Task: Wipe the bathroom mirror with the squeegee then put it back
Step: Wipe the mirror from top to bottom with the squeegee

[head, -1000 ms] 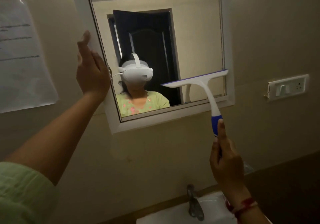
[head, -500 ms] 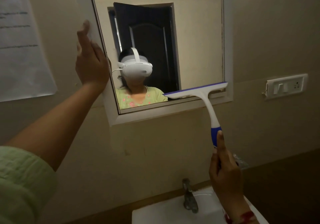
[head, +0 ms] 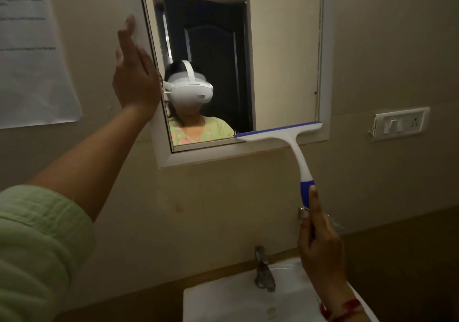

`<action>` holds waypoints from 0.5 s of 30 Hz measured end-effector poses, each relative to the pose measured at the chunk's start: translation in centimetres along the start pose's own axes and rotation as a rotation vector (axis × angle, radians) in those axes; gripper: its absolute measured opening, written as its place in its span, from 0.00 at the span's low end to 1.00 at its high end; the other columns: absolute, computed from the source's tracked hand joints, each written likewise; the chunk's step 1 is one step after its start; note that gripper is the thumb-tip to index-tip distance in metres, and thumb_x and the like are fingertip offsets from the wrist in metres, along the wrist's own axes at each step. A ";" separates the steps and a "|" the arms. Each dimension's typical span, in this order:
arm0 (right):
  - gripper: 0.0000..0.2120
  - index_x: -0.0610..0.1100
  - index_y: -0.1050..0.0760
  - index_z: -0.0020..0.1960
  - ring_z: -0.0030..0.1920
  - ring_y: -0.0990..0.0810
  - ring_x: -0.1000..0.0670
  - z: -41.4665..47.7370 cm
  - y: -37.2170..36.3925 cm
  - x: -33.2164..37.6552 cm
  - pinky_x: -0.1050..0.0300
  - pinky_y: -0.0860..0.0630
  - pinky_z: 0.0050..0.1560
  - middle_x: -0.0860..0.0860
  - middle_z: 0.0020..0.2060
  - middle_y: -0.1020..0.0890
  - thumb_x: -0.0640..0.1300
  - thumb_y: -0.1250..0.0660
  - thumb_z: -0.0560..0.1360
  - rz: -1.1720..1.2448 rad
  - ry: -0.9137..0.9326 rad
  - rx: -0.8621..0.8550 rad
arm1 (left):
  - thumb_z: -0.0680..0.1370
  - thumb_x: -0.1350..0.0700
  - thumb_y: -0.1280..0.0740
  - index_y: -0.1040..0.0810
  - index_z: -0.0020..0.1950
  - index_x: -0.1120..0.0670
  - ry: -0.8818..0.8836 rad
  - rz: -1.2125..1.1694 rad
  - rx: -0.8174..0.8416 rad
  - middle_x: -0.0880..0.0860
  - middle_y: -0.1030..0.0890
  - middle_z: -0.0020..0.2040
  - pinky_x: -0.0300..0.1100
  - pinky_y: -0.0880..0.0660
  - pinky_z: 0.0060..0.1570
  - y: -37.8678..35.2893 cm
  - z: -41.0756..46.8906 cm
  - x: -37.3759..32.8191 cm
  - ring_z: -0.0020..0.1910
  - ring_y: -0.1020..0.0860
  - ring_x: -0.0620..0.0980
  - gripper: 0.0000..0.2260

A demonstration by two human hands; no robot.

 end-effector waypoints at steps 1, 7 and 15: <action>0.26 0.48 0.47 0.74 0.26 0.31 0.58 0.1 0.2 0.1 0.73 0.38 0.25 0.51 0.34 0.28 0.45 0.44 0.78 0.006 -0.002 -0.003 | 0.81 0.58 0.50 0.37 0.71 0.57 -0.006 0.008 0.002 0.52 0.29 0.68 0.14 0.42 0.43 0.1 0.1 -0.1 0.48 0.30 0.30 0.18; 0.23 0.67 0.44 0.68 0.32 0.23 0.55 0.2 2.1 1.6 0.72 0.29 0.26 0.52 0.38 0.24 0.47 0.46 0.77 0.254 -0.029 -0.092 | 0.81 0.57 0.50 0.38 0.72 0.53 -0.007 0.037 0.030 0.51 0.29 0.68 0.39 0.32 0.43 0.3 0.2 0.1 0.51 0.23 0.56 0.18; 0.18 0.66 0.43 0.66 0.33 0.24 0.53 2.8 2.7 5.1 0.63 0.26 0.28 0.52 0.41 0.25 0.52 0.46 0.78 0.295 0.011 -0.033 | 0.81 0.54 0.50 0.38 0.71 0.49 0.023 0.003 0.025 0.53 0.27 0.65 0.39 0.33 0.40 -0.2 0.1 0.6 0.47 0.23 0.56 0.18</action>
Point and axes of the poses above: each hand's wrist, its own z-axis towards the middle knuckle, its own y-axis out of the back of the hand, x = y × z, the point moved 6 cm from there along z, towards the middle knuckle
